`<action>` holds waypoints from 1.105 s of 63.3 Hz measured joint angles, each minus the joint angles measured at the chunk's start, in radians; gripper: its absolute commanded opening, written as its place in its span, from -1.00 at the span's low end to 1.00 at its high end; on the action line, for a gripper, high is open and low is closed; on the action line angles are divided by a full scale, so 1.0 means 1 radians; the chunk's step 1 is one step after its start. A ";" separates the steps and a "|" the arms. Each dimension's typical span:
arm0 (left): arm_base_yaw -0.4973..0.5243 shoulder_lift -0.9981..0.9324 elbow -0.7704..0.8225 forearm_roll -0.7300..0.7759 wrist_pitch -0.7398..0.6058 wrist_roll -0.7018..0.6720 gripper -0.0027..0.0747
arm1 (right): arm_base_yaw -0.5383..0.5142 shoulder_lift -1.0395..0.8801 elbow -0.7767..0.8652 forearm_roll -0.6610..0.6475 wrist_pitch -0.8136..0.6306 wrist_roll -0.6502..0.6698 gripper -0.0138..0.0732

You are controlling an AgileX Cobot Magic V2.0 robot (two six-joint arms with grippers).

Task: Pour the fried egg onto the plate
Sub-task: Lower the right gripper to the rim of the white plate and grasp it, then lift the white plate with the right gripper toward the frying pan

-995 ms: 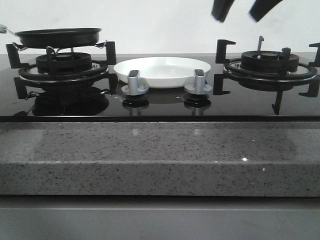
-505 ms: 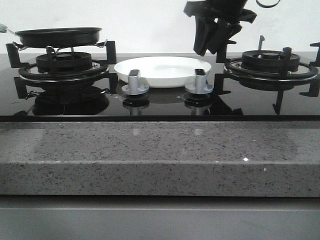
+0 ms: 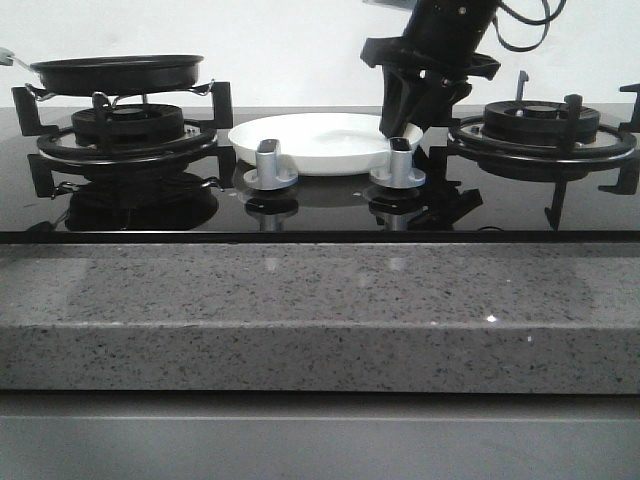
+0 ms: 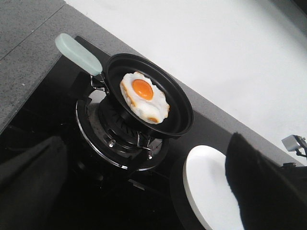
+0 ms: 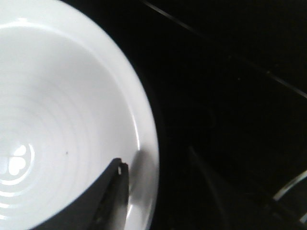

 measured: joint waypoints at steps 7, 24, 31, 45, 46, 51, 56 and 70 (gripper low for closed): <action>0.000 0.000 0.000 0.000 0.000 0.000 0.72 | 0.000 0.000 0.000 0.000 0.000 0.000 -0.33; 0.000 0.000 0.000 0.000 0.000 0.000 0.72 | 0.000 0.000 0.000 0.022 -0.003 0.002 -0.82; 0.000 0.000 0.000 0.000 0.000 0.000 0.72 | 0.000 -0.002 0.000 0.022 -0.003 0.002 -0.82; 0.000 0.000 0.000 0.000 0.000 0.000 0.72 | 0.000 -0.046 0.000 0.022 0.000 0.007 -0.82; 0.000 0.000 0.000 0.000 0.000 0.000 0.72 | 0.000 -0.051 0.000 0.020 0.000 0.009 -0.82; 0.000 0.000 0.000 0.000 0.000 0.000 0.72 | 0.000 -0.081 0.000 0.013 0.000 0.023 -0.82; 0.000 0.000 0.000 0.000 0.000 0.000 0.72 | 0.000 -0.108 0.000 0.009 0.002 0.044 -0.82; 0.000 0.000 0.000 0.000 0.000 0.000 0.72 | 0.000 -0.187 0.000 0.009 0.008 0.080 -0.82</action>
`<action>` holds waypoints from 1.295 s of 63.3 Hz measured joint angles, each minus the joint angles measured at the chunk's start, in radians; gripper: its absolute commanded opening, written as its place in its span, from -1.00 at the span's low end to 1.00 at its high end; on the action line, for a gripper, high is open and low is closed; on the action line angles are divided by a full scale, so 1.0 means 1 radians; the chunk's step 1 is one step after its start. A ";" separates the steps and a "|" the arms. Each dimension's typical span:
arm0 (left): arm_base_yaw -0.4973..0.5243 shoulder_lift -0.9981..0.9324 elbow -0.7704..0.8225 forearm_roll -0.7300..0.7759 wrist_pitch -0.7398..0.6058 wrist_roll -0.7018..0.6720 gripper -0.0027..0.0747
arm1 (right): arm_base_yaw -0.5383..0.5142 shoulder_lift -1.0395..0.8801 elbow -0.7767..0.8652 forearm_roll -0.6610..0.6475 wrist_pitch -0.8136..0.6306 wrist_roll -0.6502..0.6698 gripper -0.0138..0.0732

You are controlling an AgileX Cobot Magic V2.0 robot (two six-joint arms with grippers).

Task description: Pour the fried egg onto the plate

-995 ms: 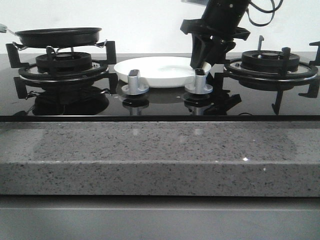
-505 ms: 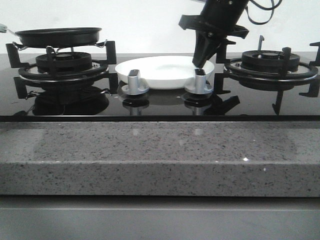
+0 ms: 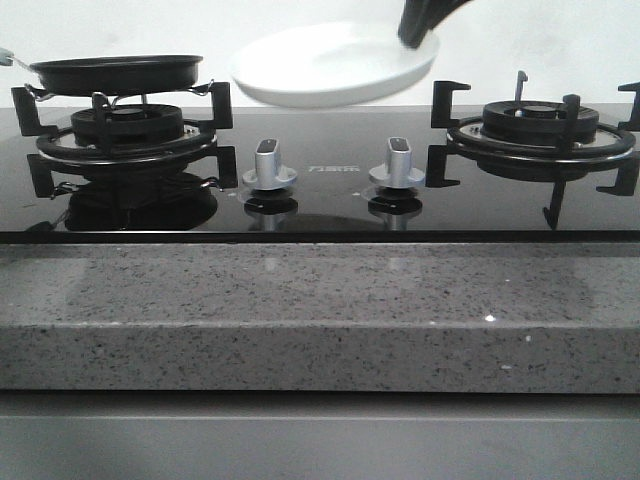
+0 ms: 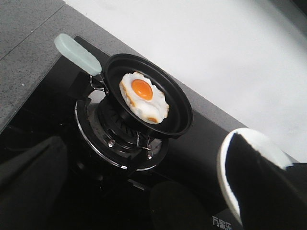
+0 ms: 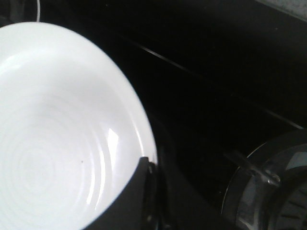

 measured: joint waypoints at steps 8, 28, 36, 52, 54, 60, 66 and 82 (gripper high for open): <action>0.000 0.000 0.000 0.000 0.000 0.000 0.72 | 0.000 -0.043 0.010 0.031 0.002 0.013 -0.82; 0.000 0.000 0.000 0.000 0.000 0.000 0.72 | 0.046 -0.202 0.257 0.051 0.000 -0.028 -0.82; 0.000 0.000 0.000 0.000 0.000 0.000 0.72 | 0.070 -0.318 0.485 0.051 -0.073 -0.043 -0.82; 0.000 0.000 0.000 0.000 0.000 0.000 0.72 | 0.078 -0.476 0.780 0.055 -0.265 -0.050 -0.82; 0.000 0.000 0.000 0.000 0.000 0.000 0.72 | 0.078 -0.482 0.787 0.055 -0.279 -0.050 -0.82; 0.000 0.000 0.000 0.000 0.000 0.000 0.72 | 0.078 -0.483 0.795 0.055 -0.306 -0.050 -0.82; 0.000 0.003 0.000 -0.010 0.000 0.000 0.72 | 0.078 -0.483 0.795 0.057 -0.316 -0.050 -0.82; 0.115 0.079 -0.060 -0.152 0.069 0.000 0.72 | 0.078 -0.483 0.795 0.059 -0.322 -0.052 -0.82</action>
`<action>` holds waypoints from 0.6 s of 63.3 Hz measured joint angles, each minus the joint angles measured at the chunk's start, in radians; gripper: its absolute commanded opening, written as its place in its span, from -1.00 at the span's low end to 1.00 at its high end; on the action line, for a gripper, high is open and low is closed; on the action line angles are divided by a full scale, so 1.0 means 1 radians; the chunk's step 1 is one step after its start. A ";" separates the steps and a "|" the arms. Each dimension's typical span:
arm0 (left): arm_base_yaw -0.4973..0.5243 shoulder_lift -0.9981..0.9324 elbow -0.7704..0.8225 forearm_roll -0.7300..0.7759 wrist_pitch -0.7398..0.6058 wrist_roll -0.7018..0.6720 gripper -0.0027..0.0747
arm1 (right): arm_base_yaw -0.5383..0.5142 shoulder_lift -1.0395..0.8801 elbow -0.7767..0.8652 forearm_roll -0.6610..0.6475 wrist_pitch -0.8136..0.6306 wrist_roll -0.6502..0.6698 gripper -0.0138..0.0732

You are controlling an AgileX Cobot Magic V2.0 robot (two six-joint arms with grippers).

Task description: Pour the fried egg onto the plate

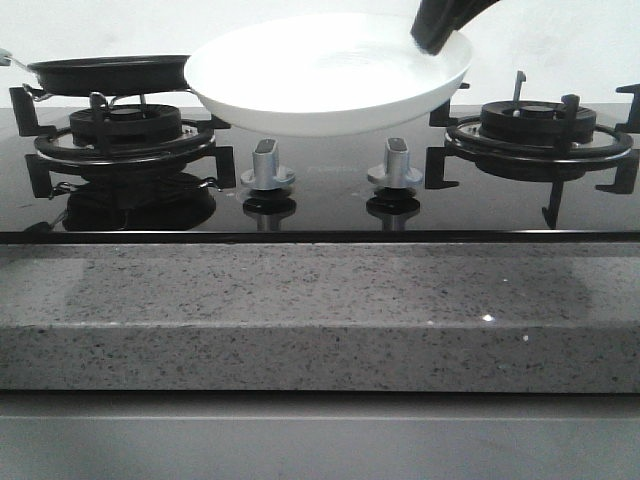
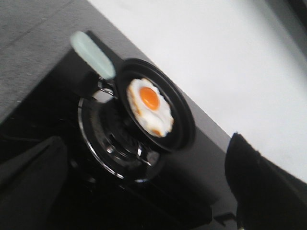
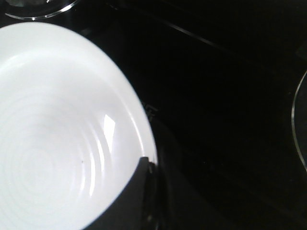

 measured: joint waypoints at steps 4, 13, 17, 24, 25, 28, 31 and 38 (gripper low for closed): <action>0.082 0.039 -0.041 -0.024 0.080 0.000 0.72 | 0.000 0.000 0.000 0.000 0.000 0.000 -0.82; 0.273 0.161 -0.163 -0.159 0.303 0.106 0.72 | 0.000 0.002 0.000 0.000 0.000 0.000 -0.82; 0.348 0.227 -0.212 -0.251 0.398 0.179 0.72 | 0.000 0.002 0.000 0.000 0.000 0.000 -0.82; 0.420 0.346 -0.281 -0.396 0.528 0.286 0.72 | 0.000 0.002 0.000 0.000 0.000 0.000 -0.82; 0.422 0.360 -0.288 -0.407 0.535 0.296 0.72 | 0.000 0.002 0.000 0.000 0.000 0.000 -0.82; 0.433 0.405 -0.310 -0.433 0.551 0.326 0.72 | 0.000 0.002 0.000 0.000 0.000 0.000 -0.82; 0.433 0.439 -0.328 -0.445 0.559 0.349 0.72 | 0.000 0.002 0.000 0.000 0.000 0.000 -0.82; 0.417 0.513 -0.371 -0.464 0.562 0.387 0.72 | 0.000 0.002 0.000 0.000 0.000 0.000 -0.82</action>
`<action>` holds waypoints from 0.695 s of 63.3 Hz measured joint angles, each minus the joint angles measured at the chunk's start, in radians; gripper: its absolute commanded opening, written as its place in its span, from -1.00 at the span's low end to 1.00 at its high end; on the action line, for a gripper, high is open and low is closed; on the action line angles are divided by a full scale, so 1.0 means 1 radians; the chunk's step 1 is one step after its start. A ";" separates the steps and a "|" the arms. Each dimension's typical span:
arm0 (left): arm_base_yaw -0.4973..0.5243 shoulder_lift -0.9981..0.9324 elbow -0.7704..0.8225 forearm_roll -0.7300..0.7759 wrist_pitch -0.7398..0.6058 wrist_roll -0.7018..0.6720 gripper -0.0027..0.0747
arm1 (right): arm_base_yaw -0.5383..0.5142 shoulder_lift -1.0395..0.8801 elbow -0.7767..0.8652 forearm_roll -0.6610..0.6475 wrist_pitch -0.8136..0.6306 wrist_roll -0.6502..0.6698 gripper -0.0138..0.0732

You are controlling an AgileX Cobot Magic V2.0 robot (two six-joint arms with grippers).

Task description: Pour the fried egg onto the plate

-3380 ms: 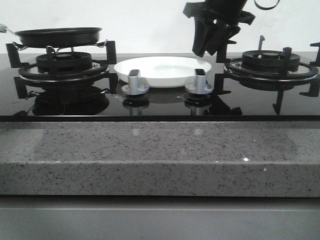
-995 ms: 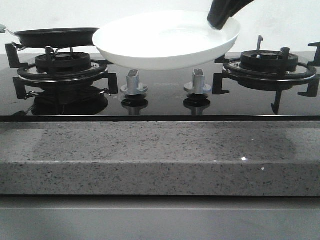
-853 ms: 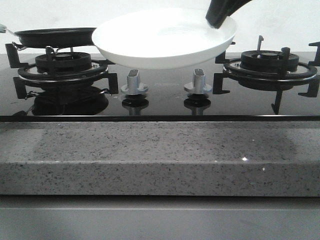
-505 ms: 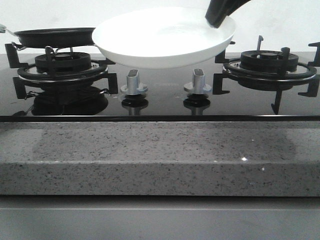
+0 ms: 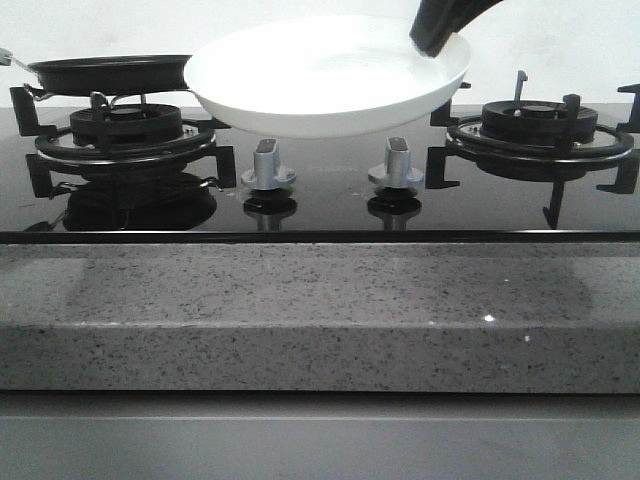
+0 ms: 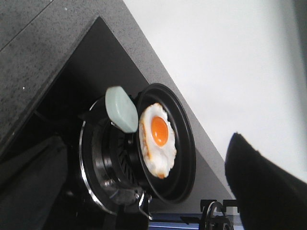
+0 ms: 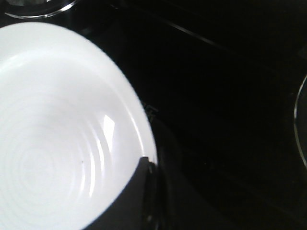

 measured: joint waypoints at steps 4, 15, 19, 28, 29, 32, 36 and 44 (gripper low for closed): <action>-0.019 0.039 -0.030 -0.006 0.000 0.010 0.72 | 0.000 0.000 0.000 0.000 0.000 0.000 -0.82; -0.078 0.143 -0.122 -0.013 -0.004 0.017 0.72 | 0.000 0.000 0.000 0.000 0.000 0.000 -0.82; -0.095 0.181 -0.151 -0.014 -0.006 0.019 0.72 | 0.000 0.000 0.000 0.000 0.000 0.000 -0.82; -0.126 0.261 -0.199 -0.019 -0.017 0.021 0.72 | 0.000 0.000 0.000 0.000 0.000 0.000 -0.82; -0.128 0.268 -0.202 -0.019 -0.020 0.021 0.72 | 0.000 0.000 0.000 0.000 0.000 0.000 -0.82; -0.132 0.289 -0.210 -0.021 -0.024 0.021 0.72 | 0.000 0.000 0.000 0.000 0.000 0.000 -0.82; -0.140 0.307 -0.214 -0.032 -0.033 0.021 0.72 | 0.000 0.000 0.000 0.000 0.000 0.000 -0.82; -0.152 0.332 -0.220 -0.059 -0.044 0.021 0.72 | 0.000 0.000 0.000 0.000 0.000 0.000 -0.82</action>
